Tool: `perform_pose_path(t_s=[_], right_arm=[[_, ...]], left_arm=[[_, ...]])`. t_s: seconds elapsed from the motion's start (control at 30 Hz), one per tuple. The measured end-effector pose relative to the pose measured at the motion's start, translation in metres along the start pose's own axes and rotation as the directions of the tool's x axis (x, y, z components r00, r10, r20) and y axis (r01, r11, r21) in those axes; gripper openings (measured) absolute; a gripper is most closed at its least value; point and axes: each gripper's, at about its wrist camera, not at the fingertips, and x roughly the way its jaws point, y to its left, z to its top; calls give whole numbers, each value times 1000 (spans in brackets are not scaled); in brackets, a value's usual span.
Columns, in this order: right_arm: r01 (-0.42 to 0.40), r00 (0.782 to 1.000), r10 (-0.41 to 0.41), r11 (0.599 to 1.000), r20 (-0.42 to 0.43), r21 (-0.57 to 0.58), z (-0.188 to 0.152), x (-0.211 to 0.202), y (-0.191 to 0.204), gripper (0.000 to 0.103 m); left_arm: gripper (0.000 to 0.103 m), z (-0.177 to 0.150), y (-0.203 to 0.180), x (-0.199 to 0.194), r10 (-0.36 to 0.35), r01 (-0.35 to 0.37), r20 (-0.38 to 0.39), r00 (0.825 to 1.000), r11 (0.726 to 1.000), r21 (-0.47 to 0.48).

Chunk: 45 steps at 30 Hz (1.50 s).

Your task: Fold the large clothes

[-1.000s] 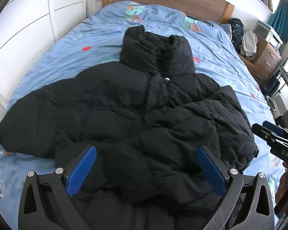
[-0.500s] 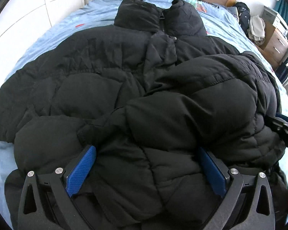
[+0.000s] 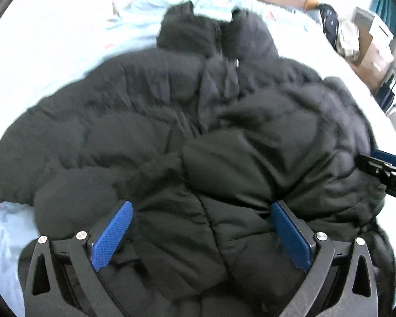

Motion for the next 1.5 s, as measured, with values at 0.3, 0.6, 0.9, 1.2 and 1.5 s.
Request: perform_pose_path(t_s=[0.3, 0.6, 0.9, 1.2, 1.5], right_arm=[[23, 997, -23, 1000, 69, 6, 42, 0, -5, 70], [58, 997, -57, 998, -50, 17, 26, 57, -2, 72], [86, 995, -82, 993, -50, 85, 30, 25, -2, 73], [92, 995, -95, 978, 6, 188, 29, -40, 21, 73], [79, 995, -89, 973, 36, 216, 23, -89, 71, 73]], left_arm=[[102, 28, -3, 3, -48, 49, 21, 999, 997, -66], [102, 12, -1, 43, -36, 33, -48, 998, 998, -58], [102, 23, 31, 4, -44, 44, -2, 999, 997, -64], [102, 20, 120, -42, 30, -30, -6, 1000, 985, -169], [102, 1, 215, -76, 42, -52, -39, 998, 952, -301]])
